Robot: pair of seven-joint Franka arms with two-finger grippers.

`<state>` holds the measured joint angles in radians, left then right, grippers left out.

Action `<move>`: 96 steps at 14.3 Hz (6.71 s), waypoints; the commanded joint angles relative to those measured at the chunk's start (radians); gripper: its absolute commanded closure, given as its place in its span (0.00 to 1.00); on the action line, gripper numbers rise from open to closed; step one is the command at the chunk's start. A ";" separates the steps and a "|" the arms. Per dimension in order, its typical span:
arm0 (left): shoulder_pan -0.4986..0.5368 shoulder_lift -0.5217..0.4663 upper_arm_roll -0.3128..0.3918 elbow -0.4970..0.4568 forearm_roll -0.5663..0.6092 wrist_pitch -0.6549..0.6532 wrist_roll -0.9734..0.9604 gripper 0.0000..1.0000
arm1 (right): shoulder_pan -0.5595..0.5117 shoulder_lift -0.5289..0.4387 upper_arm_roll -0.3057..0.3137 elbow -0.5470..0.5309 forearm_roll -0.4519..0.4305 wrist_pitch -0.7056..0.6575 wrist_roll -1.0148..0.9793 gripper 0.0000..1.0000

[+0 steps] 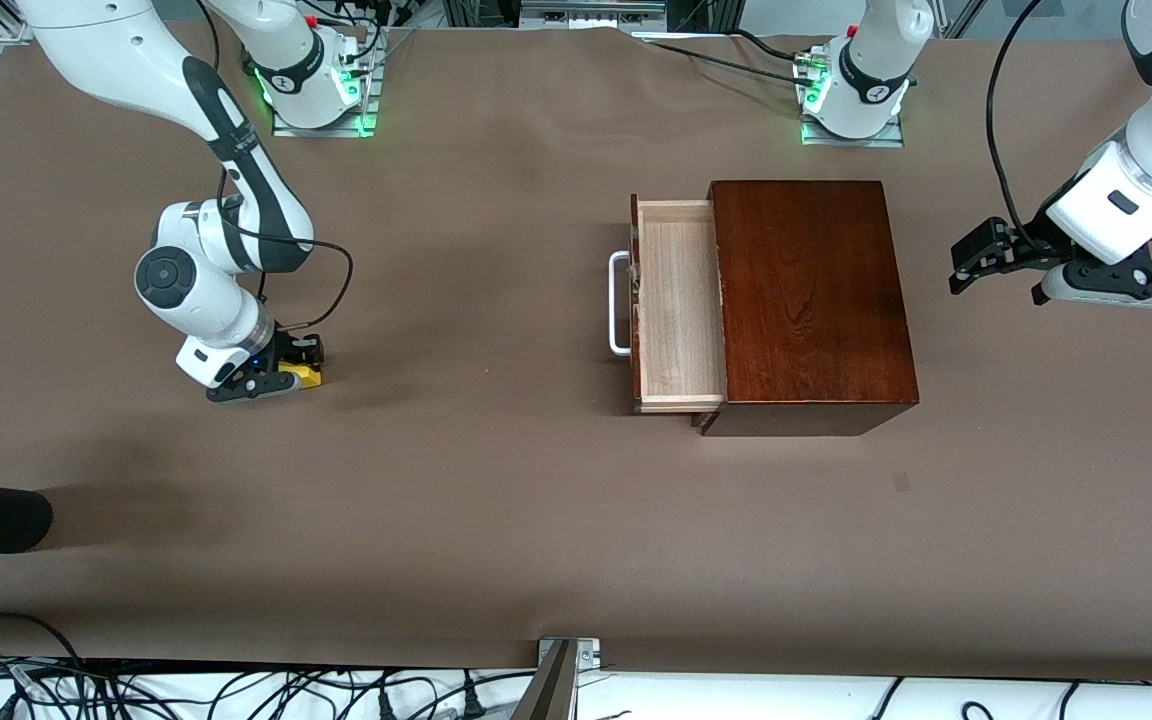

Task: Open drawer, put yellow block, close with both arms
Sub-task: 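Grasp and lift the yellow cube with the right gripper toward the drawer, then lower the yellow cube into the open drawer and open the right gripper, then raise the right gripper away while the left gripper reaches the drawer, then push the drawer front shut with the left gripper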

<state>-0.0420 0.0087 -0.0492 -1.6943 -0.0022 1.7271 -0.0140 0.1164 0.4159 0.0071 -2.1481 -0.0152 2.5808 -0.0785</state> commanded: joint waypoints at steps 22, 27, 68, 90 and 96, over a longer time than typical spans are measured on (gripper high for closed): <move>-0.013 -0.013 0.000 -0.001 -0.007 0.009 0.017 0.00 | 0.546 0.092 0.352 0.766 -0.247 -0.637 -0.073 1.00; -0.013 -0.015 0.000 -0.001 -0.007 0.008 0.017 0.00 | 0.677 0.271 0.350 0.994 -0.337 -0.645 -0.187 1.00; -0.015 -0.012 -0.001 0.005 -0.005 0.008 0.020 0.00 | 0.597 0.252 0.309 1.057 -0.362 -0.735 -0.214 0.00; -0.164 0.154 -0.362 0.151 -0.191 -0.320 0.316 0.00 | -0.066 -0.542 0.104 0.502 0.035 -0.915 -0.195 0.00; -0.254 0.327 -0.365 0.211 -0.180 -0.103 0.765 0.00 | -0.069 -0.531 0.060 0.511 0.027 -0.927 -0.195 0.00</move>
<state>-0.2423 0.2635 -0.4142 -1.5438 -0.1783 1.5811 0.6705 0.0537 -0.1023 0.0725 -1.6247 0.0237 1.6555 -0.2840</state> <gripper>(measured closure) 0.000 0.000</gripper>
